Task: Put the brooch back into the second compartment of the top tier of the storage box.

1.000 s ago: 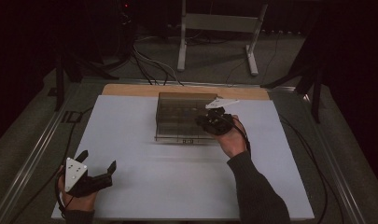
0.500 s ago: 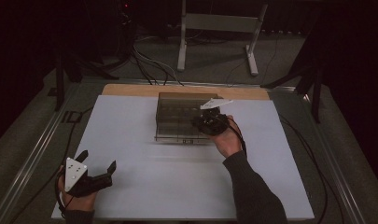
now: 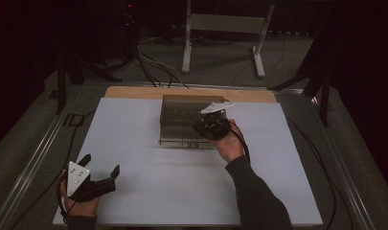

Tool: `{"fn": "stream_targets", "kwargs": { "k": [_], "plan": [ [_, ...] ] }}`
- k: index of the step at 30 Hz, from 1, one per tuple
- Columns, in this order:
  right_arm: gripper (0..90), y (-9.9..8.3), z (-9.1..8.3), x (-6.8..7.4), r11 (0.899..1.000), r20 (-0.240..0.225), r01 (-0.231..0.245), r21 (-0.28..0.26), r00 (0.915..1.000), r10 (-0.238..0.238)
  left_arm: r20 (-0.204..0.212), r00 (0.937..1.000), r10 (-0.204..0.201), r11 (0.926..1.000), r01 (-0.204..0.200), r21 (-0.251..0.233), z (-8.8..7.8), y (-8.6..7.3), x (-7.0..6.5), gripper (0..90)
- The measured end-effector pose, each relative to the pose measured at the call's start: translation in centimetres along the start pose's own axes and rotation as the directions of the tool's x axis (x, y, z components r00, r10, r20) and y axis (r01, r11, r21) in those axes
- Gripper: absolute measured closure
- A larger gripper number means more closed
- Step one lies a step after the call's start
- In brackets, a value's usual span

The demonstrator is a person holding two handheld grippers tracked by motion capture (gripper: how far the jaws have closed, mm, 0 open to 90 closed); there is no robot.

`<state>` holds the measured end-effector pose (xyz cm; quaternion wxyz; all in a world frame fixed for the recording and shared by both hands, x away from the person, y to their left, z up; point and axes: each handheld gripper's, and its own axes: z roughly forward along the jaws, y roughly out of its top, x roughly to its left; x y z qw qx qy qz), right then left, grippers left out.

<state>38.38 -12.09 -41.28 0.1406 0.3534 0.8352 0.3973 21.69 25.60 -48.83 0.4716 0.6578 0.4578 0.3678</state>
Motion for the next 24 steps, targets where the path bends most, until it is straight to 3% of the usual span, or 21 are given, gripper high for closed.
{"fn": "stream_targets", "kwargs": {
  "k": [24],
  "plan": [
    [79.6,-0.2,2.0,1.1,0.999,-0.018,0.008,0.049,0.9998,-0.007,0.002,1.0,-0.002,1.0,0.002,-0.001,0.0,0.0,0.0,0.4]
  ]
}}
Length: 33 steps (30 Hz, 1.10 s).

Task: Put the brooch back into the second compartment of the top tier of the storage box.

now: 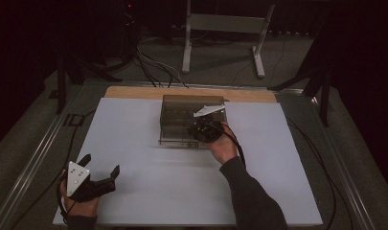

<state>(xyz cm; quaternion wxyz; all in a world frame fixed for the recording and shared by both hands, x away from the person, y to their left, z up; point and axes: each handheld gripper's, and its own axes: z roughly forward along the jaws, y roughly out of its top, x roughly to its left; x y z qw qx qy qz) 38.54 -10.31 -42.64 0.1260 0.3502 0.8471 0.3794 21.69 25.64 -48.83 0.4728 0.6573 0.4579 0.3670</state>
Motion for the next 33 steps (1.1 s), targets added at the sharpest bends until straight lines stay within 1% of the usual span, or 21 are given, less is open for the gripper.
{"fn": "stream_targets", "kwargs": {
  "k": [6,19,20,22,25,33],
  "plan": [
    [79.5,-0.1,0.7,0.1,1.0,0.0,-0.006,0.014,1.0,0.006,0.0,1.0,0.0,1.0,0.0,0.001,0.0,0.0,0.0,0.4],
    [79.3,-0.3,1.5,0.0,0.999,-0.003,-0.019,0.039,0.9998,0.02,0.001,1.0,-0.002,1.0,0.002,0.002,0.0,0.0,0.1,0.4],
    [77.8,-0.3,1.5,0.0,0.999,-0.005,-0.021,0.041,0.9998,0.021,0.001,1.0,-0.002,1.0,0.002,0.002,0.0,0.0,0.0,0.4],
    [71.5,-0.3,1.5,0.0,0.999,0.0,-0.021,0.046,0.9998,0.021,0.001,1.0,-0.002,1.0,0.002,0.001,0.0,0.0,0.0,0.4],
    [70.1,-0.3,1.3,-0.1,0.999,0.002,-0.02,0.043,0.9998,0.02,0.001,1.0,-0.002,1.0,0.002,0.002,0.0,0.0,0.0,0.4],
    [62.1,-0.2,1.0,-0.1,0.999,0.02,-0.022,0.032,0.9996,0.021,0.002,1.0,-0.002,1.0,0.002,0.003,0.0,0.0,0.0,0.4]
  ]
}}
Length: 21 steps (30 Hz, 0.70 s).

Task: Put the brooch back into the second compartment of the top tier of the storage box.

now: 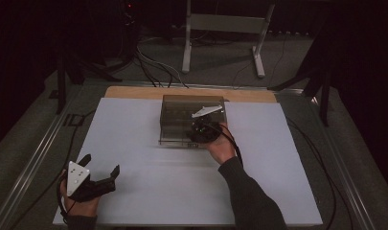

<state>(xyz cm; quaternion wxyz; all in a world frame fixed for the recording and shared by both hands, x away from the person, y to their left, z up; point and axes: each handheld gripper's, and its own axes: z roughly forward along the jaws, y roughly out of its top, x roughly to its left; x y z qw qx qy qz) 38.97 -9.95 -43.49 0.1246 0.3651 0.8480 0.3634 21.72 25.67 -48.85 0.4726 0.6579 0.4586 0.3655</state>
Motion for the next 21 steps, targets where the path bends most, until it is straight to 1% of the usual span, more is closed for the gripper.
{"fn": "stream_targets", "kwargs": {
  "k": [11,14,21],
  "plan": [
    [46.1,-0.1,-1.0,-0.3,1.0,0.016,-0.011,-0.02,0.9998,0.011,-0.001,1.0,0.0,1.0,0.0,-0.001,0.0,0.0,0.0,0.4],
    [37.9,-0.1,-1.4,-0.5,1.0,0.032,-0.013,-0.024,0.9994,0.014,-0.001,1.0,0.0,1.0,0.0,0.0,0.0,0.0,0.0,0.4],
    [22.7,-0.3,-2.2,-0.9,0.999,0.07,-0.025,-0.04,0.9972,0.027,-0.001,1.0,0.0,1.0,0.0,0.0,0.0,0.0,0.0,0.4]
  ]
}}
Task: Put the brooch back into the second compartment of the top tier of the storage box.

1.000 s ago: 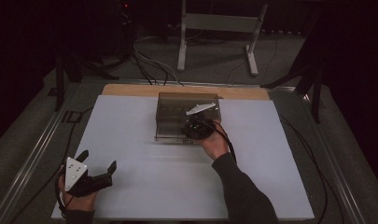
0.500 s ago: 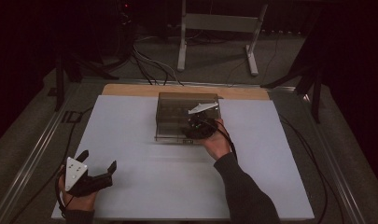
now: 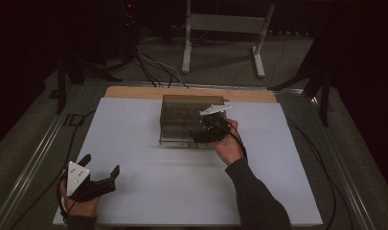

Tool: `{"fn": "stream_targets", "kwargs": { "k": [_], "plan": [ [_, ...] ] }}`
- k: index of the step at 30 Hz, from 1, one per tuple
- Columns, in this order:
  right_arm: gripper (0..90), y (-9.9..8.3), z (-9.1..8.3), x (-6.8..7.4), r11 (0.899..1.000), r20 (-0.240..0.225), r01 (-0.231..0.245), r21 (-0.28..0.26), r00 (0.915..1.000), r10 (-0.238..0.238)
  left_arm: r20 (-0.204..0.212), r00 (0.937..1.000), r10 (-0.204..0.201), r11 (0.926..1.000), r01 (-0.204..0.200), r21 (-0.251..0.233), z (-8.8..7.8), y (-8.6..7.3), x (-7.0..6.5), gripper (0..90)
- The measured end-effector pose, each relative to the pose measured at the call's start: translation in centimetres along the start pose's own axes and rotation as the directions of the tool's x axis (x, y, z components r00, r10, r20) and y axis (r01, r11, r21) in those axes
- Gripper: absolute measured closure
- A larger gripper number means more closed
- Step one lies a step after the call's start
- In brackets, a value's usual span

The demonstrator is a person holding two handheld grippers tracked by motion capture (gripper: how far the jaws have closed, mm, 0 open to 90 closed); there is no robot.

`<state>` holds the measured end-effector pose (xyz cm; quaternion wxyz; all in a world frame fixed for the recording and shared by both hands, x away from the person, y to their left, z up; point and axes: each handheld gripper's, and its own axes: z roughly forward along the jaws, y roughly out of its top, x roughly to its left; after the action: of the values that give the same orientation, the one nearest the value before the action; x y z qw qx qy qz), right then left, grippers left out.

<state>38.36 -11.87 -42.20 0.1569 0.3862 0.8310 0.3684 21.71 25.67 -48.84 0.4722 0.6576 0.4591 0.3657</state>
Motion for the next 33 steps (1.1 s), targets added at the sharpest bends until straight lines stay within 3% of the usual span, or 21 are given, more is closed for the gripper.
{"fn": "stream_targets", "kwargs": {
  "k": [16,33],
  "plan": [
    [0.3,-0.9,-1.2,-1.0,1.0,0.043,-0.021,-0.006,0.9989,0.021,0.001,1.0,0.0,1.0,0.0,0.0,0.0,0.0,0.0,0.4],
    [0.2,-2.7,-3.1,-3.0,0.999,0.074,-0.041,-0.031,0.9963,0.043,0.003,1.0,-0.001,1.0,0.001,0.001,0.0,0.0,-0.1,0.4]
  ]
}}
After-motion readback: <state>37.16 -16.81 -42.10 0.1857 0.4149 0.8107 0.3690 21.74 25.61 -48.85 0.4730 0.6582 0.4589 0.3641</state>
